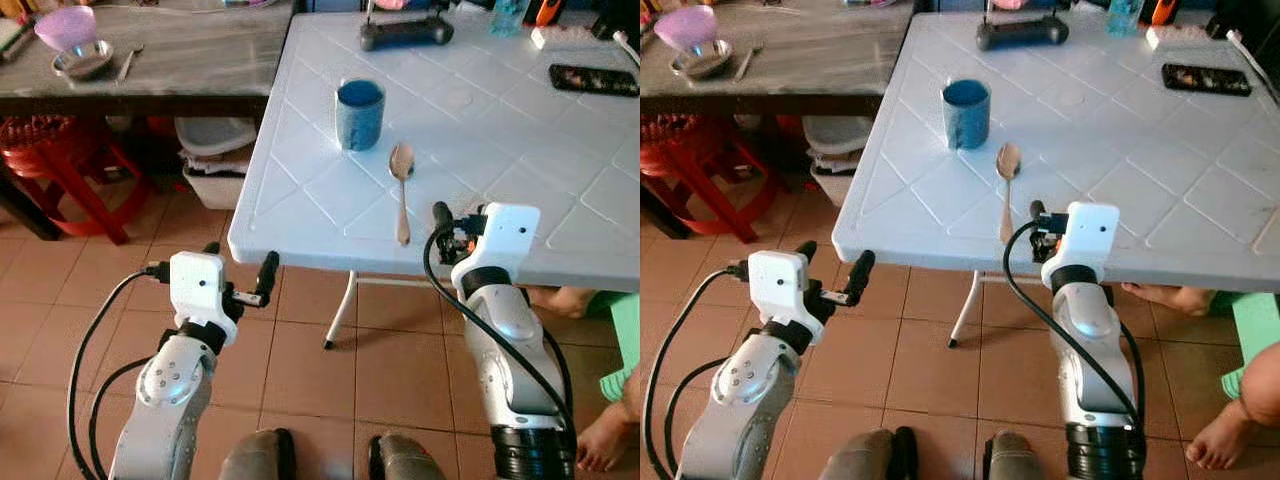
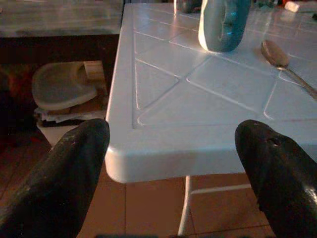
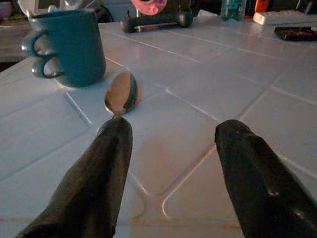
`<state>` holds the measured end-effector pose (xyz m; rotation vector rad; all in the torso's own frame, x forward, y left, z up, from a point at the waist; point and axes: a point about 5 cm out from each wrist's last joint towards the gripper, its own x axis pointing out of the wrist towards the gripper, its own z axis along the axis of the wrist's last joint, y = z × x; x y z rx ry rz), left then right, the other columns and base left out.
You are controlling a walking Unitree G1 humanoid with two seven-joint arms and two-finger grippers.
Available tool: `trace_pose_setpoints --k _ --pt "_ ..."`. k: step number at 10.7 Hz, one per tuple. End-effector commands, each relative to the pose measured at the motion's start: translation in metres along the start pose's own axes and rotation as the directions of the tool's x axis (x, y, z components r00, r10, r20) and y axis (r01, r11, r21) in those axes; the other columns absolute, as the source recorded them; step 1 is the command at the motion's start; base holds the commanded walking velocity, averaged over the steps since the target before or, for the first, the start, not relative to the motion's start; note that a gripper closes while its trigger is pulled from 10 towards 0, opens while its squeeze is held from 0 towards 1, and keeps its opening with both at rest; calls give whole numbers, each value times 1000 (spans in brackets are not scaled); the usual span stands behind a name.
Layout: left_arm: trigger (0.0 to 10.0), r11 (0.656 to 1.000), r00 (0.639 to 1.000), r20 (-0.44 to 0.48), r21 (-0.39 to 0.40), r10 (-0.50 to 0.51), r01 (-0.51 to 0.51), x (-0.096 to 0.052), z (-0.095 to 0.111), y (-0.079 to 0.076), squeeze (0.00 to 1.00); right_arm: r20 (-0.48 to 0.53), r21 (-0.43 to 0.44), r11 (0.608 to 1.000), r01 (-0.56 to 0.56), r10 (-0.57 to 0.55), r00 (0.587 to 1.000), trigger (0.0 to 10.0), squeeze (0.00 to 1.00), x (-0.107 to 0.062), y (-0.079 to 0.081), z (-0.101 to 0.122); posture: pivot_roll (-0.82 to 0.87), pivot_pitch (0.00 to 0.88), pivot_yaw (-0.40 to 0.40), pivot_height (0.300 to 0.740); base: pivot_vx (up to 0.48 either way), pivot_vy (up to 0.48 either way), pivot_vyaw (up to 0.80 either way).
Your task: Setting the table
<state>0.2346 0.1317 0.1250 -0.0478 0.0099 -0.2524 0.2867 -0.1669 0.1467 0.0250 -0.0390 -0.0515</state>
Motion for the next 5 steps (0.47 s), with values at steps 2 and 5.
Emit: trace_pose_setpoints --k 2,5 --pt "10000 1000 1000 5 6 -1 0 0 2 3 0 11 5 1000 -20 20 1000 10000 0 2 6 3 38 140 77 740 371 0 0" --pt "10000 1000 1000 4 5 1 -1 1 2 3 0 8 4 1000 -28 28 1000 10000 0 2 7 3 36 135 70 740 350 0 0"
